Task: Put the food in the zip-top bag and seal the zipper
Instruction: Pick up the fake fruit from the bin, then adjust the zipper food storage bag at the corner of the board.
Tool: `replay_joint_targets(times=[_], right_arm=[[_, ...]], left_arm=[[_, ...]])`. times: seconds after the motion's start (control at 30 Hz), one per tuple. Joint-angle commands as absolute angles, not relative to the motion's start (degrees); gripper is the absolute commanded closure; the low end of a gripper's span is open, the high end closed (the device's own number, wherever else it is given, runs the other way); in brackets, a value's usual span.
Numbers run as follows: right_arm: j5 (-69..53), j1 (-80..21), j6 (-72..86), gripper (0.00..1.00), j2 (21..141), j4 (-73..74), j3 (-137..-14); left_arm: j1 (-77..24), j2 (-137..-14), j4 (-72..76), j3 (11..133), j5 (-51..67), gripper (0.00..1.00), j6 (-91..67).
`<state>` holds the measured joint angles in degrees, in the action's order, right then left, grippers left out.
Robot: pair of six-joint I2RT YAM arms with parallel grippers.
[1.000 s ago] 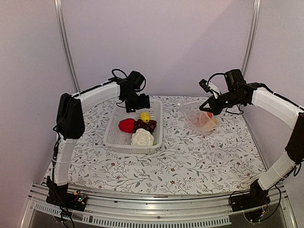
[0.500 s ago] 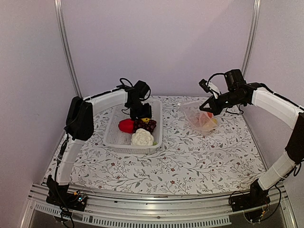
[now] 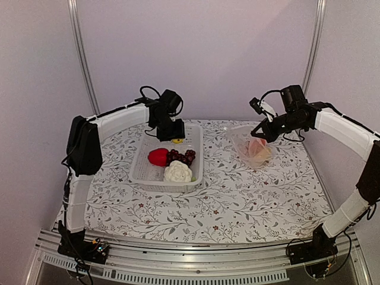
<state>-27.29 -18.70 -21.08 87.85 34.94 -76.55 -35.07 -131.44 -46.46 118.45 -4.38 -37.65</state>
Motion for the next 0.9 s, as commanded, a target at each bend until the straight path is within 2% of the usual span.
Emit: replay_joint_targets(times=[0.0,0.23,0.4,0.5,0.7,0.87], right_arm=[[-22.20,-18.94,-19.80,1.00,88.55,40.19,-84.36],[-6.26,-18.92,-24.97,1.00,92.02,55.41,-105.28],[14.28,-18.12,-31.26,1.00,94.31,55.24,-105.79],[21.48,-15.65,-34.66,1.00,93.82,51.19,-106.16],[23.54,-13.65,-36.41,1.00,94.04,50.07,-113.70],[15.36,-13.67,-32.28,1.00,95.62,54.13,-110.69]], left_arm=[[-37.39,-121.52,-42.12,114.55,-8.81,0.52,-33.30],[-41.53,-109.55,-34.86,103.09,-12.28,0.52,-26.99],[-44.30,-102.68,-29.88,96.37,-12.57,0.52,-24.60],[-45.53,-100.15,-28.36,93.65,-13.37,0.52,-23.27],[-45.94,-97.80,-24.31,90.12,-11.08,0.52,-22.58],[-46.40,-96.73,-21.30,87.69,-9.66,0.52,-22.26]])
